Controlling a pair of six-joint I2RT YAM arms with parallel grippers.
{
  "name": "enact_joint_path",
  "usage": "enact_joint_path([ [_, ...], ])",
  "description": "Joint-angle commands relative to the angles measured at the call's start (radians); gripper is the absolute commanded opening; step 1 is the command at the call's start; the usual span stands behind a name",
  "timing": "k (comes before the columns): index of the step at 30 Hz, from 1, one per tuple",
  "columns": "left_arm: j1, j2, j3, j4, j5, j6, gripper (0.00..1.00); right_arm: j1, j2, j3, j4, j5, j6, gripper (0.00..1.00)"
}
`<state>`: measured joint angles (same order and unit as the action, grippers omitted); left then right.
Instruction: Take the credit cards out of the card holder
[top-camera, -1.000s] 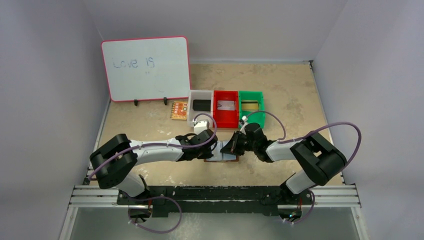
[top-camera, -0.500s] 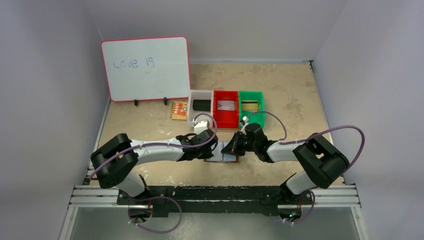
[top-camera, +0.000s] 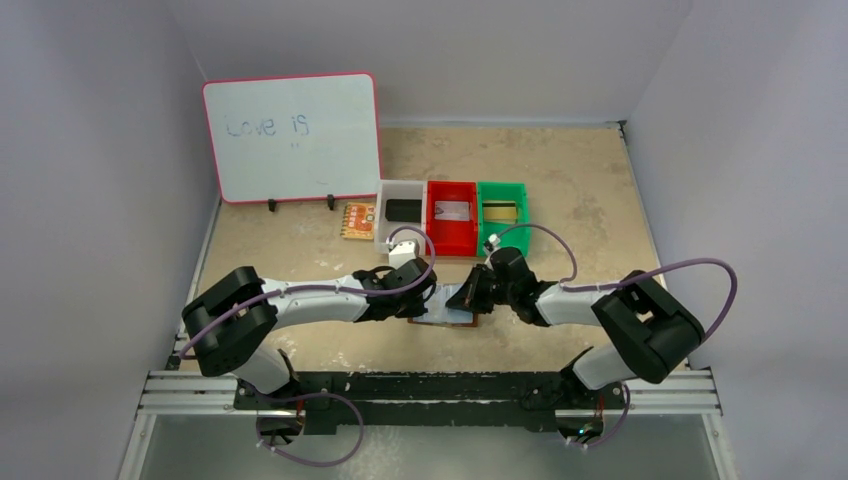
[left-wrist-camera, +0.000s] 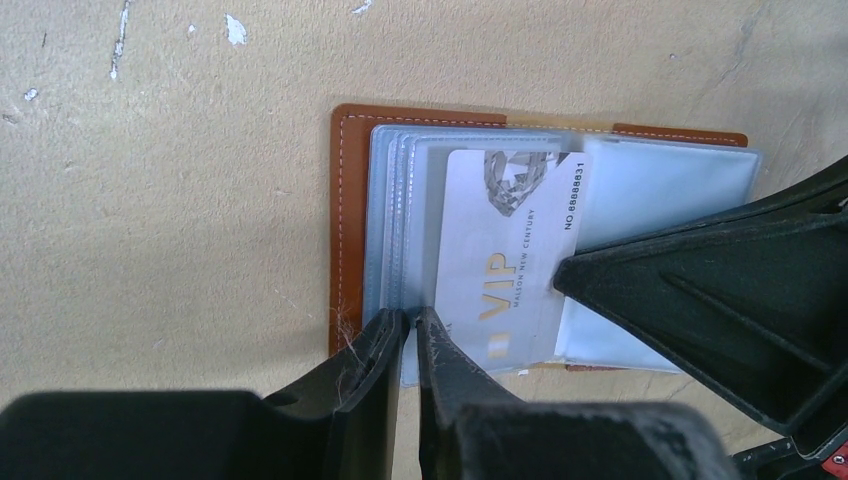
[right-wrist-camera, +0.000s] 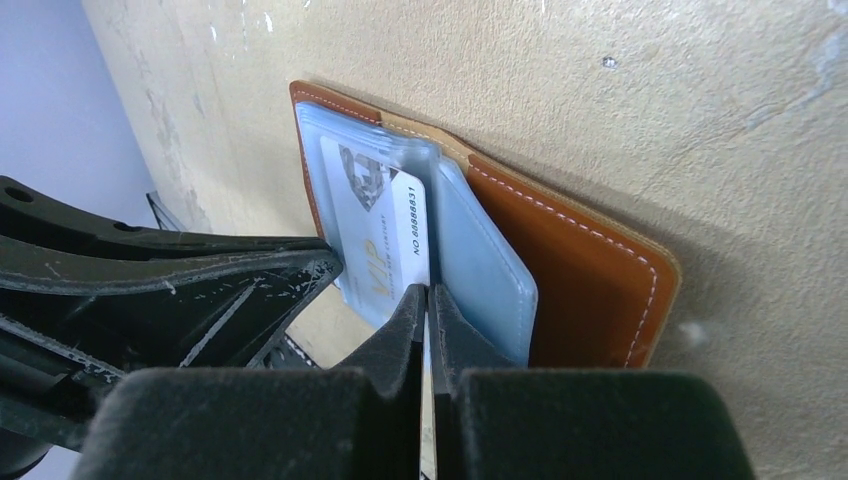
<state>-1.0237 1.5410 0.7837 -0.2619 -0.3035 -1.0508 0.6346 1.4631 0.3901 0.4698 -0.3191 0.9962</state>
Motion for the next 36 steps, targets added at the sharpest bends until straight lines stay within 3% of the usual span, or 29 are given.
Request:
enact_joint_path([
  [1, -0.006, 0.019, 0.014, -0.034, -0.020, 0.020, 0.11, 0.003, -0.028, -0.003, -0.049, 0.047, 0.007, 0.00],
  [12, -0.007, 0.018, 0.018, -0.033, -0.017, 0.021, 0.11, 0.002, -0.060, -0.005, -0.092, 0.091, 0.018, 0.00],
  [18, -0.008, 0.009, 0.042, -0.044, -0.028, 0.035, 0.19, 0.002, -0.038, -0.003, -0.067, 0.070, 0.019, 0.00],
  [28, -0.009, 0.024, 0.158, -0.089, -0.043, 0.109, 0.34, 0.001, -0.017, -0.009, -0.038, 0.057, 0.034, 0.14],
  [32, -0.008, 0.067, 0.174, -0.087, -0.025, 0.123, 0.34, 0.000, -0.017, -0.022, -0.015, 0.051, 0.041, 0.21],
  [36, -0.008, 0.095, 0.154, -0.067, 0.005, 0.114, 0.29, -0.002, -0.018, -0.030, 0.011, 0.044, 0.048, 0.24],
])
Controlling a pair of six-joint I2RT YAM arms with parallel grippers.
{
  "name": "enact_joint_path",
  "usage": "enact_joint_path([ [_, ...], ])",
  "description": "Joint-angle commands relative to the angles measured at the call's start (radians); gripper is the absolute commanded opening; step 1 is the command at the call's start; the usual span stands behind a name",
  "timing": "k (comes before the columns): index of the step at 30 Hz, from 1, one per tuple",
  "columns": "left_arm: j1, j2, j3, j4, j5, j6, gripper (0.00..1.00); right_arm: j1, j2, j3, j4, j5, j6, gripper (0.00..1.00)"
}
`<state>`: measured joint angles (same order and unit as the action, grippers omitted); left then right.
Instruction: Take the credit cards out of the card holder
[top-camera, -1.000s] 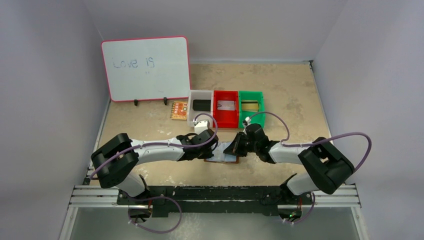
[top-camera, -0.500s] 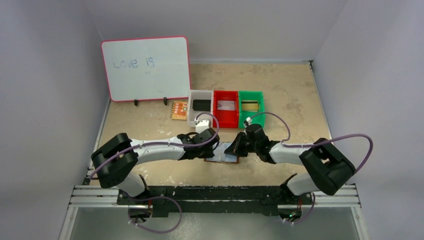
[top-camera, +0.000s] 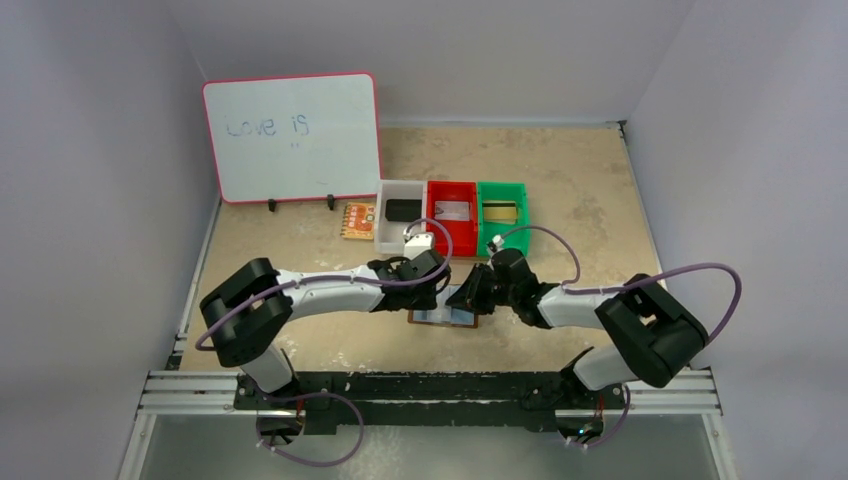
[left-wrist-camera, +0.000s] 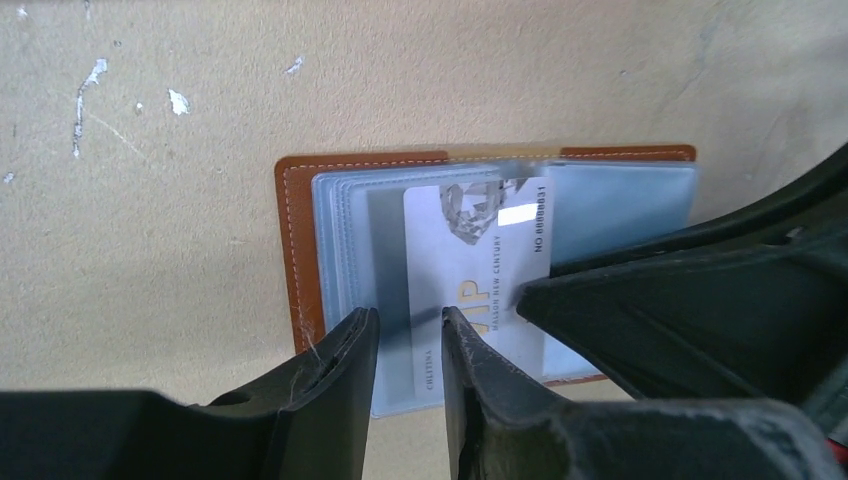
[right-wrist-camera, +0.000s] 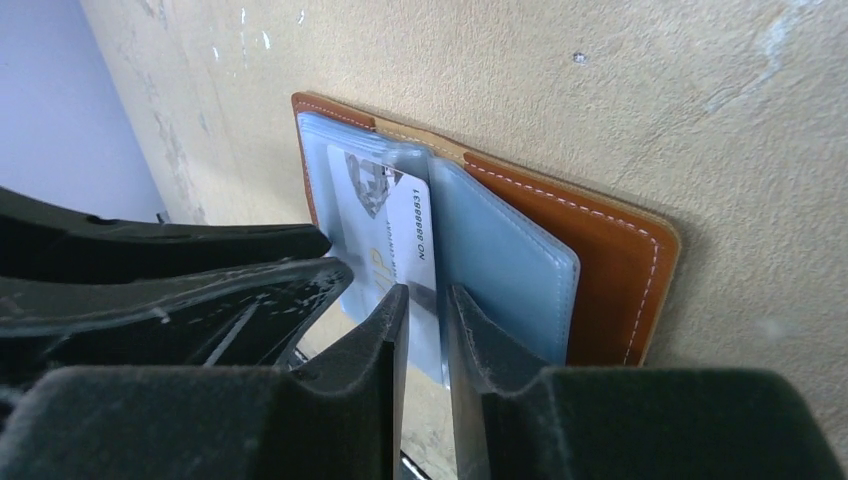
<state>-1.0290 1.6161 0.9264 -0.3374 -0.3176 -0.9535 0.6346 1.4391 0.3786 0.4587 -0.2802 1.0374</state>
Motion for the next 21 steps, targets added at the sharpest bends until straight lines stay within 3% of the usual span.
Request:
enact_joint_path([
  [1, -0.003, 0.023, 0.003, 0.011, 0.024, 0.011, 0.27, -0.004, 0.009, -0.018, 0.024, 0.003, 0.007, 0.25],
  [5, -0.006, 0.020, -0.045, 0.033, 0.038, -0.004, 0.21, -0.006, 0.033, -0.025, 0.079, -0.029, 0.012, 0.24],
  [10, -0.011, 0.003, -0.087, 0.031, 0.026, -0.028, 0.17, -0.006, 0.061, -0.031, 0.145, -0.060, 0.026, 0.13],
  [15, -0.012, -0.004, -0.098, 0.003, 0.000, -0.035, 0.15, -0.009, 0.040, -0.034, 0.111, -0.031, 0.031, 0.02],
  [21, -0.012, -0.008, -0.087, -0.017, -0.024, -0.032, 0.14, -0.015, -0.005, -0.038, 0.020, 0.022, 0.029, 0.00],
])
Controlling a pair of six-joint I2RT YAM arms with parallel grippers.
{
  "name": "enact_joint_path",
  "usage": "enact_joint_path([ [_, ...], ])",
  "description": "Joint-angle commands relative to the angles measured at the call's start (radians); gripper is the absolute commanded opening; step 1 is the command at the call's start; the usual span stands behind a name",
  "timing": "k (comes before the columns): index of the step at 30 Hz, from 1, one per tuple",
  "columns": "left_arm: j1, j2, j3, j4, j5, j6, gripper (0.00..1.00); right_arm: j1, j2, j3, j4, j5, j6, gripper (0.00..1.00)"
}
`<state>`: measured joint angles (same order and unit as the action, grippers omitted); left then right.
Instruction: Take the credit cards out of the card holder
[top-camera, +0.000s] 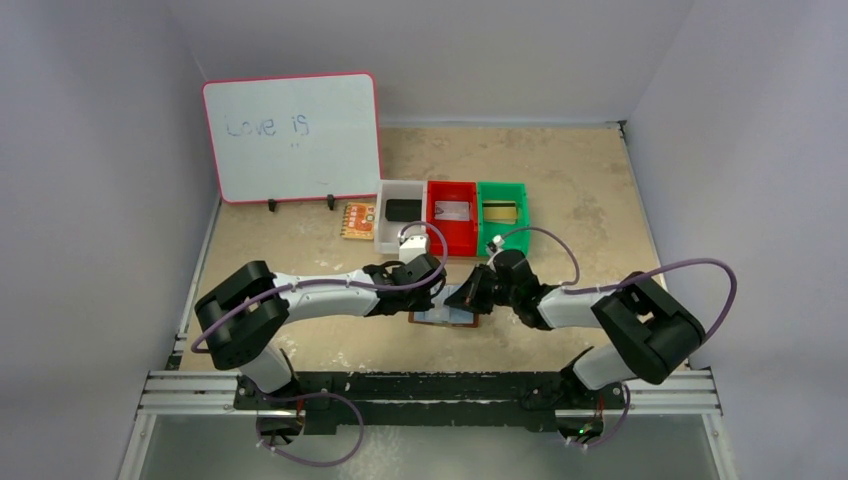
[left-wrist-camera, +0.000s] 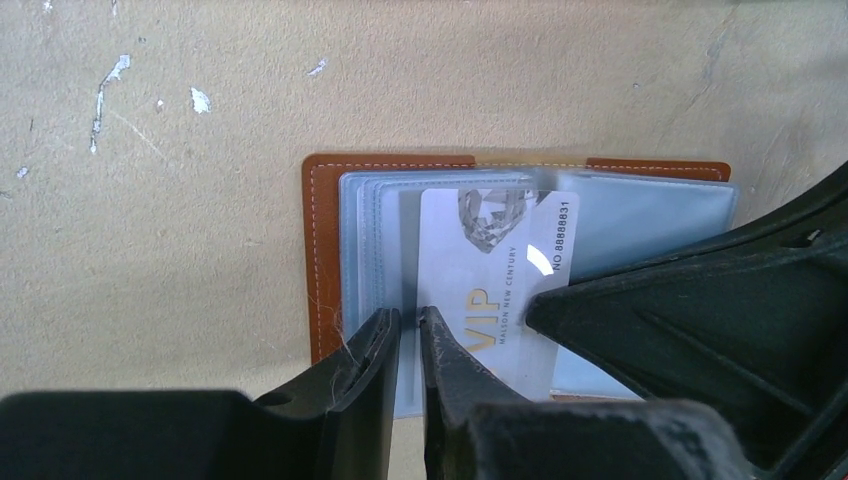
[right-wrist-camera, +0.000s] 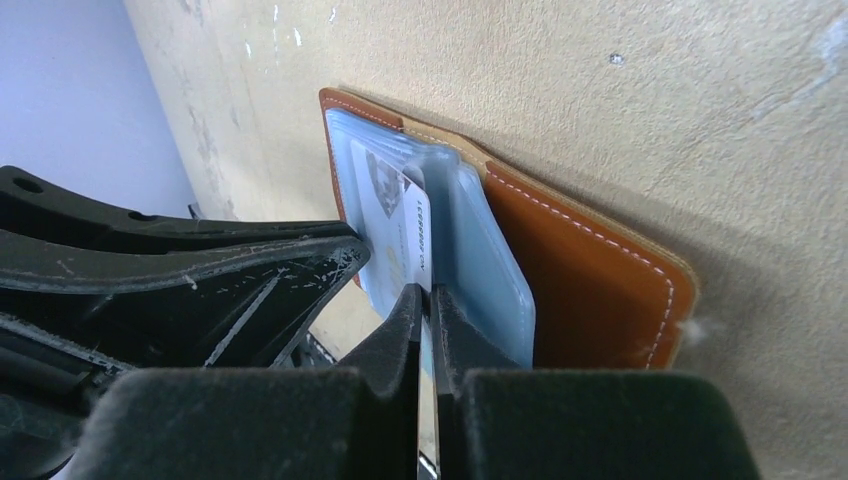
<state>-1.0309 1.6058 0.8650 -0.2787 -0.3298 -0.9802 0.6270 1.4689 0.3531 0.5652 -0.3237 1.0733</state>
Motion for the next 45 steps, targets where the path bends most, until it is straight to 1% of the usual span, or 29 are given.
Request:
enact_joint_path([
  [1, -0.009, 0.003, -0.024, -0.077, -0.014, -0.006, 0.14, -0.009, -0.038, -0.014, -0.097, 0.070, -0.007, 0.00],
  [11, -0.010, -0.006, -0.026, -0.085, -0.025, -0.008, 0.14, -0.013, -0.077, -0.029, -0.132, 0.091, 0.009, 0.00],
  [15, -0.009, -0.013, -0.024, -0.077, -0.019, -0.003, 0.14, -0.015, -0.090, -0.042, -0.115, 0.093, 0.022, 0.02],
  [20, -0.010, -0.042, 0.008, -0.068, -0.008, 0.017, 0.21, -0.015, -0.065, -0.038, -0.083, 0.070, 0.022, 0.07],
  [26, -0.010, -0.072, 0.072, -0.069, 0.012, 0.056, 0.26, -0.016, -0.041, -0.039, -0.062, 0.058, 0.025, 0.08],
  [29, -0.010, -0.082, 0.073, -0.037, 0.039, 0.063, 0.27, -0.016, -0.040, -0.040, -0.066, 0.061, 0.025, 0.08],
  [35, -0.010, -0.055, 0.058, 0.044, 0.122, 0.060, 0.27, -0.018, -0.041, -0.044, -0.067, 0.064, 0.027, 0.08],
  [40, -0.010, -0.016, 0.028, 0.054, 0.128, 0.026, 0.26, -0.020, -0.037, -0.042, -0.065, 0.060, 0.025, 0.08],
  [45, -0.010, 0.031, -0.005, 0.026, 0.105, -0.008, 0.23, -0.023, -0.040, -0.043, -0.063, 0.058, 0.024, 0.08],
])
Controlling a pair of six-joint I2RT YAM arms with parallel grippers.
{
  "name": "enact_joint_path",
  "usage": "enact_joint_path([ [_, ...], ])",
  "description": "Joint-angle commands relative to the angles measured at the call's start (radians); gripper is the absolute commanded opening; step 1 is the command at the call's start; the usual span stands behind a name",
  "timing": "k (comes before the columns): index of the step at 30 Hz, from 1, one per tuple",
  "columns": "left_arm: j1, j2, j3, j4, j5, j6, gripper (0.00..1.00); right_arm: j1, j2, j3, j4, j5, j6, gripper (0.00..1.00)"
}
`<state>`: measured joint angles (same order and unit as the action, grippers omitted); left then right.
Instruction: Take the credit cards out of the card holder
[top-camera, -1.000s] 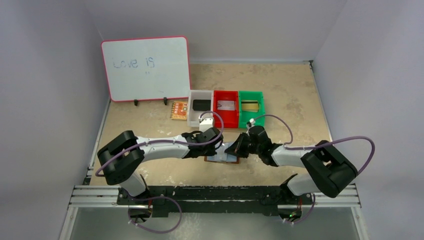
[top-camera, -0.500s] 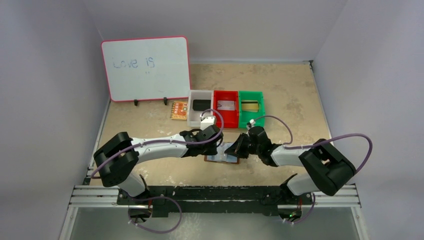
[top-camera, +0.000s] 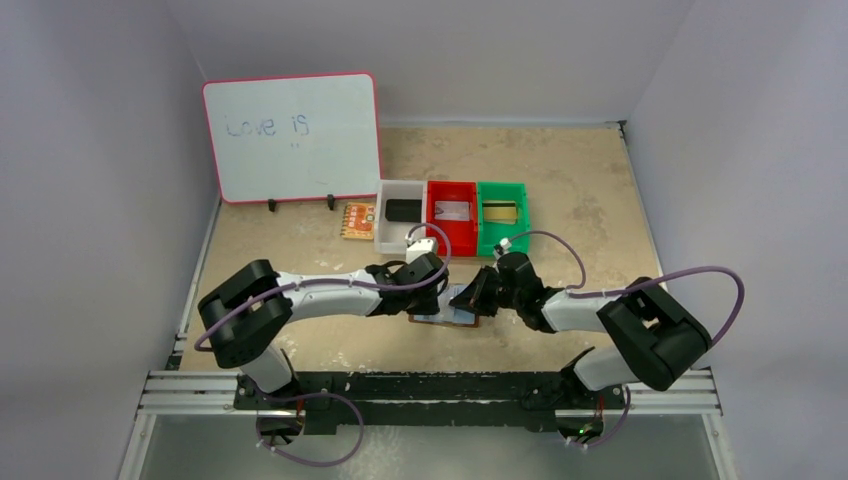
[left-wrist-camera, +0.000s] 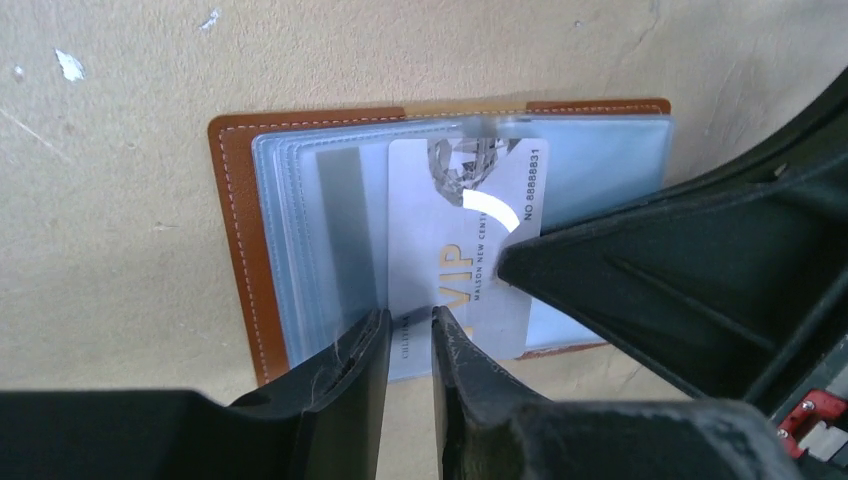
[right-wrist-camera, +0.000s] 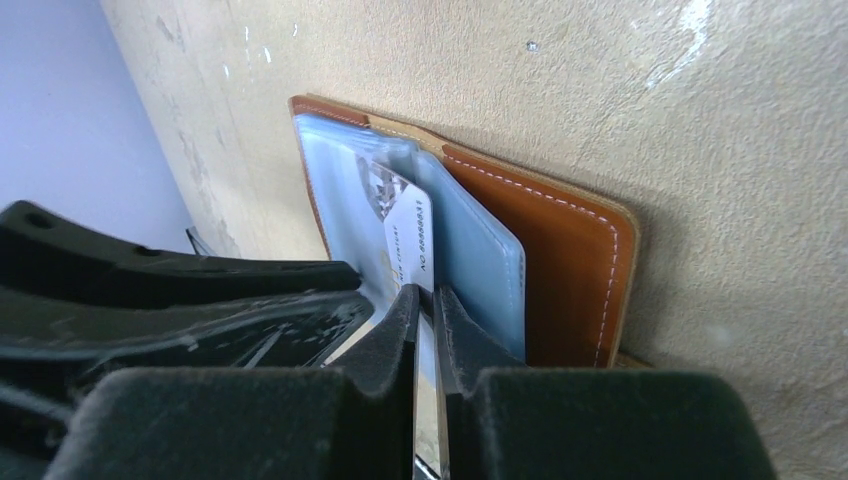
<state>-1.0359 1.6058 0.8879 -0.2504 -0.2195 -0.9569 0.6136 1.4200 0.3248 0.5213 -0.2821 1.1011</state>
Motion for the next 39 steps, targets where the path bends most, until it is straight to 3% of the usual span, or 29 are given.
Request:
enact_joint_path([
  [1, -0.004, 0.035, -0.032, -0.015, -0.009, -0.033, 0.22, -0.009, 0.007, -0.017, -0.018, 0.017, -0.003, 0.08],
  [5, -0.017, 0.023, -0.051, -0.057, -0.043, -0.029, 0.19, -0.012, 0.003, -0.018, -0.002, 0.007, -0.003, 0.10],
  [13, -0.019, 0.023, -0.068, -0.042, -0.022, -0.020, 0.13, -0.017, 0.004, -0.040, 0.106, -0.027, 0.024, 0.23],
  [32, -0.022, 0.012, -0.065, -0.044, -0.033, -0.025, 0.11, -0.024, 0.062, -0.088, 0.319, -0.105, 0.058, 0.22],
  [39, -0.023, 0.005, -0.070, -0.040, -0.034, -0.030, 0.10, -0.029, 0.082, -0.099, 0.348, -0.100, 0.066, 0.13],
])
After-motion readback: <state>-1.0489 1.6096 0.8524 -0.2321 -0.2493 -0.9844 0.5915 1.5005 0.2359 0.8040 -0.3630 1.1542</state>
